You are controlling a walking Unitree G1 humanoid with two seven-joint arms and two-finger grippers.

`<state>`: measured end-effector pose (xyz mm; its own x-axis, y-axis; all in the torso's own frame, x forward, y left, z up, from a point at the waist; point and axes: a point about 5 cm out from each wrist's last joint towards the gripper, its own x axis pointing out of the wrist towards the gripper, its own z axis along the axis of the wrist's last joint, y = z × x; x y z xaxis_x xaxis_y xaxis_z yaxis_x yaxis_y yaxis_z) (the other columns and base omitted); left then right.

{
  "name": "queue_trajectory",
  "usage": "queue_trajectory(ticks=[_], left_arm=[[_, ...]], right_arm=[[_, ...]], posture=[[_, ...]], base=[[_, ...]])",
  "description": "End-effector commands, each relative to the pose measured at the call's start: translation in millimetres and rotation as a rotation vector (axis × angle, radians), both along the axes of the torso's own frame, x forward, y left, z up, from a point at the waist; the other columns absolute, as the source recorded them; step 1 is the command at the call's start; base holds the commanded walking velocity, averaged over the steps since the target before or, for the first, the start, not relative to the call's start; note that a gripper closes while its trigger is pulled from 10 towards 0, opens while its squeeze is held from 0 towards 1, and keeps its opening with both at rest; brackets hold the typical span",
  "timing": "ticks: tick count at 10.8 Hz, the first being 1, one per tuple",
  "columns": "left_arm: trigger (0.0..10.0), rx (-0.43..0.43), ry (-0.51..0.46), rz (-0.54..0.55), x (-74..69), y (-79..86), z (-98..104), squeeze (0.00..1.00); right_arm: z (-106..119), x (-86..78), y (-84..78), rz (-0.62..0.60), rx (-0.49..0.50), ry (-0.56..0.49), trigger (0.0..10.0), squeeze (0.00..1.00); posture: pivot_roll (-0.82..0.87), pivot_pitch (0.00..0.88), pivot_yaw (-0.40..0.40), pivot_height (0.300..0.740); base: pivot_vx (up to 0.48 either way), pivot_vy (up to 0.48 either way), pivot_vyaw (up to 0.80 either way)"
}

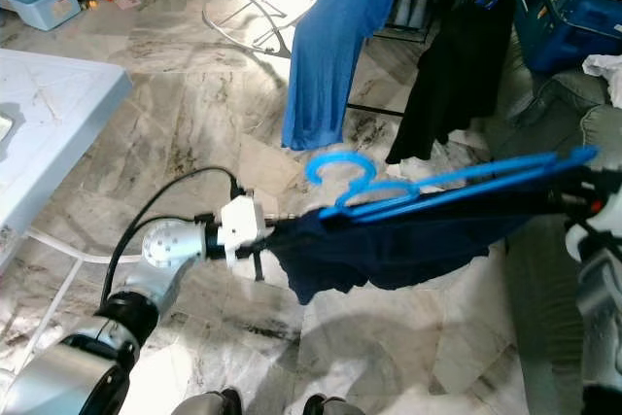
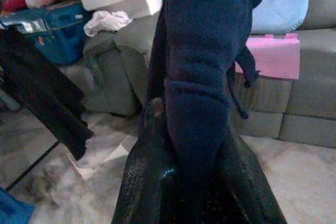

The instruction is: Hang hanger

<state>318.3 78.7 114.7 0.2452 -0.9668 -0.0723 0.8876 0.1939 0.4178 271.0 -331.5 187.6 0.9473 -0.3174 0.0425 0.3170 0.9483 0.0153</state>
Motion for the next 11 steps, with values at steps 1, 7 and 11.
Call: queue_trajectory(ticks=[1, 7, 11], left_arm=[[0.0, 0.065, 0.039, 0.041, -2.8, 24.6, -13, 0.00], [0.0, 0.231, 0.174, 0.205, -3.8, 47.4, -45, 0.00], [0.0, 0.362, 0.140, 0.329, 3.3, 61.8, -50, 0.00]], right_arm=[[19, -10.7, -27.5, -0.137, -0.061, -0.032, 0.0, 0.00], [36, -13.4, -23.1, -0.096, -0.139, -0.032, 0.0, 0.00], [42, -15.9, -23.1, -0.097, -0.154, -0.029, 0.0, 0.00]], posture=[[0.07, 0.163, -0.094, 0.740], [0.05, 0.164, -0.093, 0.740], [0.04, 0.168, -0.092, 0.740]], base=[[0.000, 0.000, 0.00], [0.000, 0.000, 0.00], [0.000, 0.000, 0.00]])
